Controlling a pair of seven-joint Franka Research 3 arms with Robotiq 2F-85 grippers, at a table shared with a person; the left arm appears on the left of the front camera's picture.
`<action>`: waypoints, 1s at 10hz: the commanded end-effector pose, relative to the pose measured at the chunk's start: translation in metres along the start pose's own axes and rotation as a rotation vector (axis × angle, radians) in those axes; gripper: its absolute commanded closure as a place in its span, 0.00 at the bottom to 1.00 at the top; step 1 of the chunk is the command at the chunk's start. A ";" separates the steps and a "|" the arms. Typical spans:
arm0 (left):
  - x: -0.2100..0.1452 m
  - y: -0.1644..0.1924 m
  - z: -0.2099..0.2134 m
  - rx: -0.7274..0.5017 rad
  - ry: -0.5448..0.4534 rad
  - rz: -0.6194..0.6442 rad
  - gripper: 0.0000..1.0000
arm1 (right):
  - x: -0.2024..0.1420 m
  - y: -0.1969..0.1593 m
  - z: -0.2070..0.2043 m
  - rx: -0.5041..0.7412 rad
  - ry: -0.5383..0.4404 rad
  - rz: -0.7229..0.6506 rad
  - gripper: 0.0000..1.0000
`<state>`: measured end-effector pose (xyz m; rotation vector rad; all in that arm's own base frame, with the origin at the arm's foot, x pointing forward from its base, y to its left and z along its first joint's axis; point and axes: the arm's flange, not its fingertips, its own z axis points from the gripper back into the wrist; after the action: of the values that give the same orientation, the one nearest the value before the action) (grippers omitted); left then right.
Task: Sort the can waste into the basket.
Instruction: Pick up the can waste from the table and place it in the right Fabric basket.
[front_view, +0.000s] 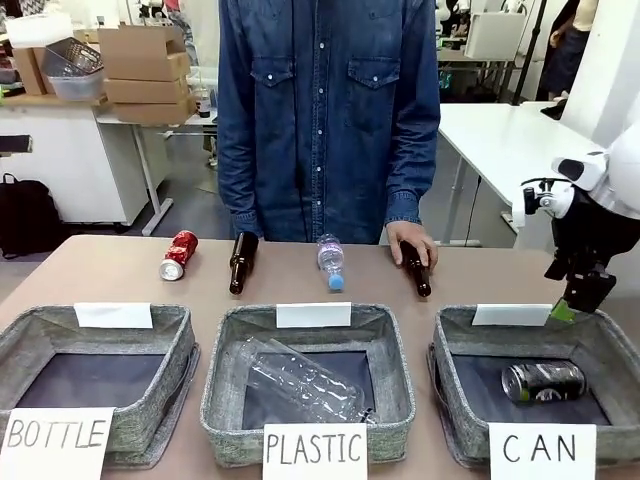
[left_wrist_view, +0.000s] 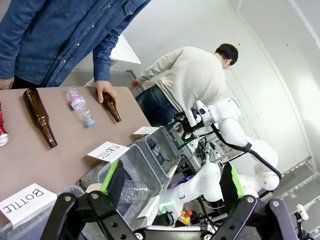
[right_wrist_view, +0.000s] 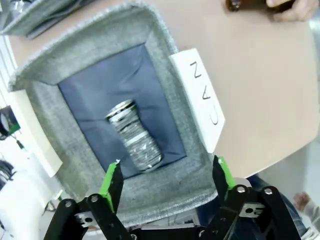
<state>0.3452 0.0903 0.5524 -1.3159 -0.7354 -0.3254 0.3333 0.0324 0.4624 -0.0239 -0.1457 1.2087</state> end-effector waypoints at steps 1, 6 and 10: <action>0.000 -0.001 0.000 -0.010 -0.001 -0.020 0.00 | -0.033 0.060 -0.052 0.007 -0.010 -0.005 0.00; 0.000 -0.001 0.000 -0.010 -0.001 -0.020 0.00 | -0.025 0.013 0.014 0.598 -0.664 -1.122 0.00; 0.000 -0.001 0.000 -0.010 -0.001 -0.020 0.00 | -0.072 -0.028 0.021 1.218 -1.049 -1.474 0.00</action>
<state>0.3451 0.0908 0.5524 -1.3152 -0.7361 -0.3244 0.3199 -0.0357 0.4780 0.8120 -0.0050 0.4014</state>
